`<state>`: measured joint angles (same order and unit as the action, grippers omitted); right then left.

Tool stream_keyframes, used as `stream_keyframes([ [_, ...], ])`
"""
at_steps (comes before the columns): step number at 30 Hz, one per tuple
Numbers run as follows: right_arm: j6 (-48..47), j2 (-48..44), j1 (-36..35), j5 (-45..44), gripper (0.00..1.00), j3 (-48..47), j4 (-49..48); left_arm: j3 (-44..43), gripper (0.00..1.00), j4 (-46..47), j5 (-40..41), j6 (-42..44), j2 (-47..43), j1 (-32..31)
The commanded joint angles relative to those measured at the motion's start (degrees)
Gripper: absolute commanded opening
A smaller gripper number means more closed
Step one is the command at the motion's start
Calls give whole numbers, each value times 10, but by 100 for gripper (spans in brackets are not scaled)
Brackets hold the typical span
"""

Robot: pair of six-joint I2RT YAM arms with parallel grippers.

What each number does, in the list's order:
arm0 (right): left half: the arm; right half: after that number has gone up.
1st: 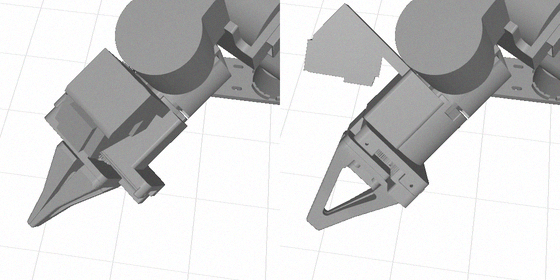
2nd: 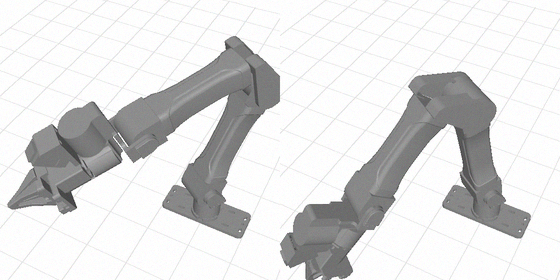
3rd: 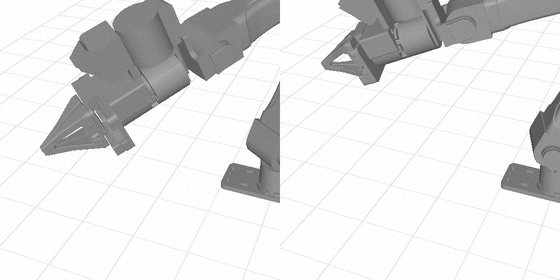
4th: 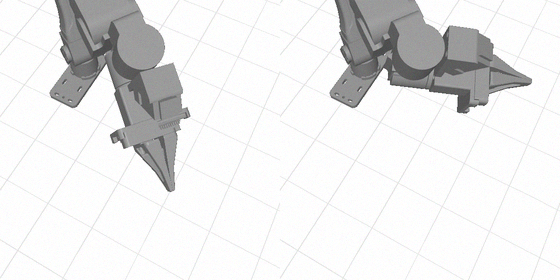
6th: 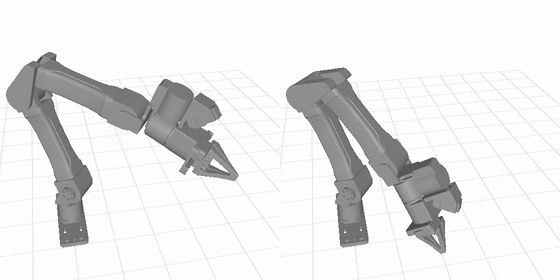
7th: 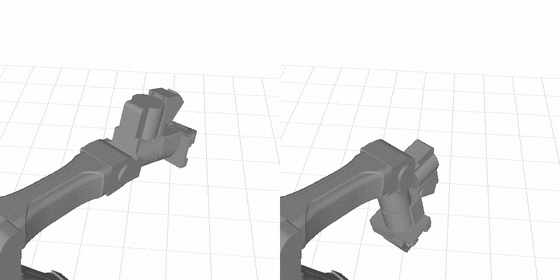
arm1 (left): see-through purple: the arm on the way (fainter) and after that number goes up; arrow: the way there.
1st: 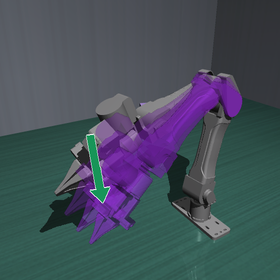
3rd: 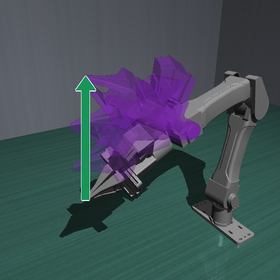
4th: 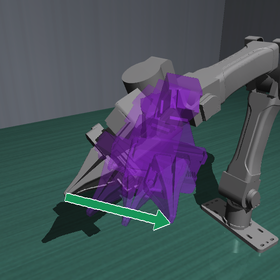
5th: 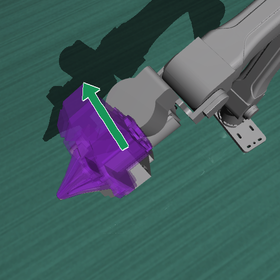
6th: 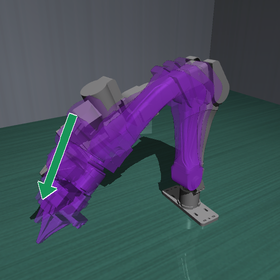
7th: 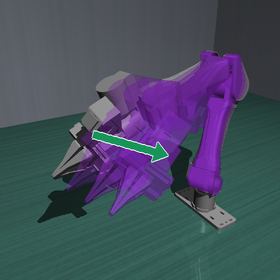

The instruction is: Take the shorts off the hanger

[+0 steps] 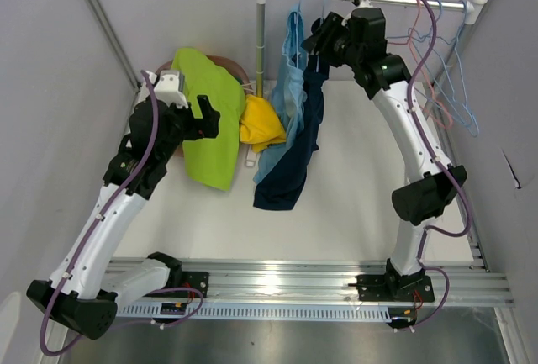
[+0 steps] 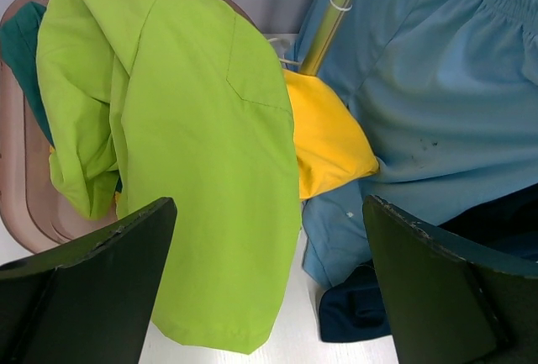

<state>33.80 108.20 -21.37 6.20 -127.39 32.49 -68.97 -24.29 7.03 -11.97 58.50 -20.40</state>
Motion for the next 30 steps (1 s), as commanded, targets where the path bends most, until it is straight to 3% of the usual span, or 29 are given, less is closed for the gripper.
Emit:
stream_keyframes([
  [1, 0, 16, -7, -14, 49, -44, -5, 9, 99, 28, -11, 9, -8, -3],
  [2, 0, 18, -7, -15, 36, -43, -4, 12, 99, 29, -11, 10, -8, -3],
  [4, -1, 17, -8, -22, 22, -42, -2, 17, 99, 33, -13, 11, -9, -3],
  [5, -2, 16, -7, -24, 4, -42, 1, 20, 99, 35, -14, 12, -10, -3],
  [6, -4, 15, -8, -28, 0, -42, 3, 22, 99, 36, -16, 13, -9, -3],
  [13, -24, -4, -3, -52, 0, -65, 21, 17, 99, 55, -103, 19, -9, -12],
  [19, -28, -40, 6, -61, 0, -88, 31, -12, 99, 82, -179, 47, -3, -103],
  [25, -20, -79, 8, -61, 0, -76, 33, -24, 99, 146, -207, 54, 43, -235],
  [30, -2, -117, 5, -61, 0, -36, 26, -43, 99, 218, -245, 37, 101, -276],
])
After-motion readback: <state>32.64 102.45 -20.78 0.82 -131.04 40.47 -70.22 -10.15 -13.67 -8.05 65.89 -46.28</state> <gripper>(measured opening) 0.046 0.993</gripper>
